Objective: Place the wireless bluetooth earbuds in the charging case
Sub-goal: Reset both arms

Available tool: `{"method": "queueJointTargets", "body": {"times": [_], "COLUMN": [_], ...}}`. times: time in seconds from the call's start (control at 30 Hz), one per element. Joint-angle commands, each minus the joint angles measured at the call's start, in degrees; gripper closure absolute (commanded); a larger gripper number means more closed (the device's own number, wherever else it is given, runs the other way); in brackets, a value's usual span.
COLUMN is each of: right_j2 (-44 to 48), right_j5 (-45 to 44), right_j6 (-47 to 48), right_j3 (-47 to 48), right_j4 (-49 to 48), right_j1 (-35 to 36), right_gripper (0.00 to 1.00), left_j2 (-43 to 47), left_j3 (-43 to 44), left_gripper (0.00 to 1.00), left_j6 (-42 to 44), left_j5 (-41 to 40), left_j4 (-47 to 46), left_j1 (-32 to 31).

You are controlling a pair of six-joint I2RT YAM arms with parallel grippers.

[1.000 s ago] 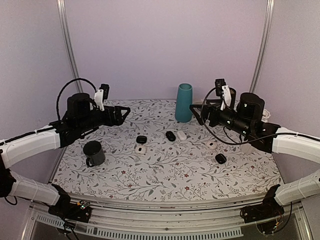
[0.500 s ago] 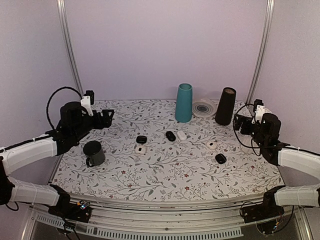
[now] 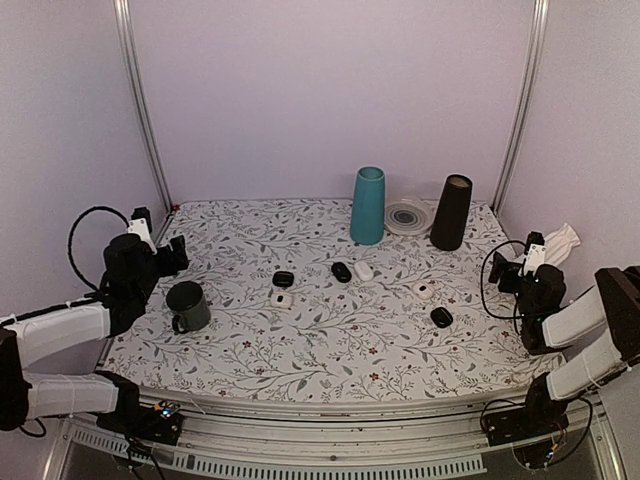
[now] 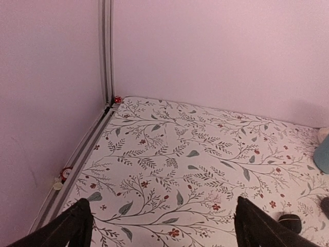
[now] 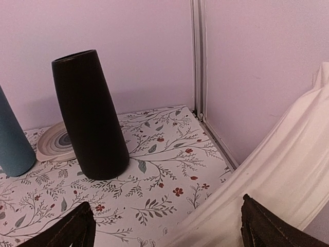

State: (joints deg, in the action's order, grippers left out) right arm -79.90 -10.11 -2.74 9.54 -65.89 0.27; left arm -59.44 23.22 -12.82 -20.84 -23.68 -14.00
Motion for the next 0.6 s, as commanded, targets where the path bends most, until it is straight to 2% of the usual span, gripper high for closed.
{"method": "queueJointTargets", "body": {"times": [0.0,0.2,0.3,0.4,0.47,0.57], "right_j2": [-7.6,-7.5,-7.7,-7.7,-7.8,-7.8], "right_j5": [4.7,5.9,3.1,2.8,2.7,2.8], "right_j6": [2.1,2.2,2.0,1.7,1.7,1.8], "right_j3": [-3.4,1.5,3.3,3.3,3.3,3.3], "right_j4": [-22.3,-12.5,-9.0,-9.4,-9.4,-9.4], "right_j1": [-0.3,-0.2,-0.3,-0.3,-0.3,-0.3], "right_gripper": [0.01,0.01,0.01,0.01,0.01,0.01], "left_j2": [0.5,-1.0,-3.6,-6.5,-8.2,-9.8], "left_j3": [-3.9,-8.3,-10.7,-13.7,-16.0,-17.5], "left_gripper": [0.04,0.04,0.04,0.04,0.04,0.04], "left_j6": [3.4,6.4,8.6,9.4,10.8,11.8], "left_j5": [-4.5,-7.3,-8.1,-7.8,-7.8,-4.0], "left_j4": [-8.8,-19.6,-24.9,-30.3,-37.1,-42.9], "left_j1": [1.6,1.9,1.9,2.3,2.7,4.0]}}
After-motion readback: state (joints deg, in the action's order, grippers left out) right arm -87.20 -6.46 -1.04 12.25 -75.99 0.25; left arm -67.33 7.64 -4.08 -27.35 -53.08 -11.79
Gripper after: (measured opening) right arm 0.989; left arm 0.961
